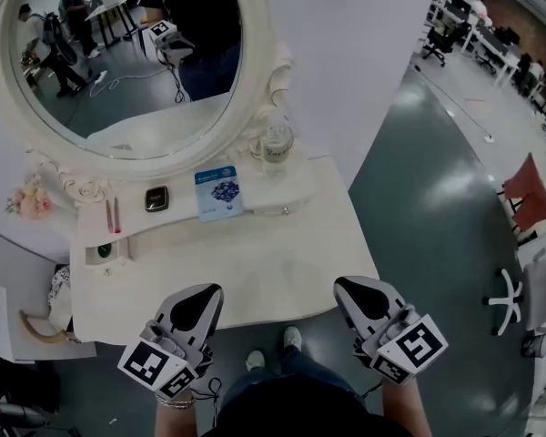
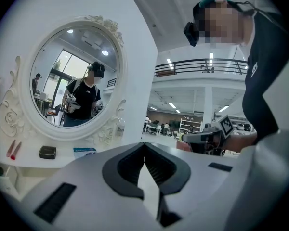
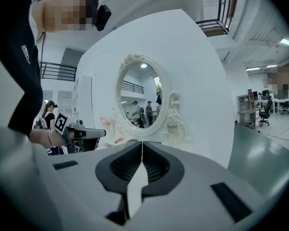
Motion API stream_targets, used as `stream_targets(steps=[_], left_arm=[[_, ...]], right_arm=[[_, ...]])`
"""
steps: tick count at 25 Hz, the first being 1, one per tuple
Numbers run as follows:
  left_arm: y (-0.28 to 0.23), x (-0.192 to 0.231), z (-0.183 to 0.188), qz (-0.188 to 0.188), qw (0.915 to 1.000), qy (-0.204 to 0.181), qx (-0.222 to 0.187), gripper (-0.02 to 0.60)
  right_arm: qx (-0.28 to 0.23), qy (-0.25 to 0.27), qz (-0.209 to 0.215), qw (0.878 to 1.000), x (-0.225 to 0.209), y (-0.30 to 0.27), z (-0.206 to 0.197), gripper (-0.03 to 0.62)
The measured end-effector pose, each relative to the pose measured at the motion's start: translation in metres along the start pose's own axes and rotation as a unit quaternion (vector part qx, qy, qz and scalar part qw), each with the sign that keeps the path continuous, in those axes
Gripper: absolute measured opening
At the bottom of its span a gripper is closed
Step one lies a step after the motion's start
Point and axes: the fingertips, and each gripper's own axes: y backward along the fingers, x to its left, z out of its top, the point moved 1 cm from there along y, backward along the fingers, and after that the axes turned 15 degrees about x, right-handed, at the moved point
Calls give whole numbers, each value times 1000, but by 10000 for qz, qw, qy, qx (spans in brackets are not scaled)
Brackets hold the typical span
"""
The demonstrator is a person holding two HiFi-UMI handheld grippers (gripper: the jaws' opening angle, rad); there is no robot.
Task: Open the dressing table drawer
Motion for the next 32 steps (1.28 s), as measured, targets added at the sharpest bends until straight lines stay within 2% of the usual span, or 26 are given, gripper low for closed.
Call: stream_targets(steps=[9, 15, 23, 32], left_arm=[[-24, -8, -6, 341, 9993, 167, 21, 18], [-36, -15, -13, 421, 9989, 192, 81, 18], [-45, -9, -19, 364, 9985, 371, 144, 18], [-59, 24, -15, 124, 9981, 563, 225, 18]], right_arm=[[105, 94, 323, 9994, -30, -4, -5, 20], [345, 122, 503, 9981, -37, -12, -20, 20], [469, 13, 556, 9973, -41, -26, -21, 20], [574, -185, 436, 9972, -47, -53, -11, 20]])
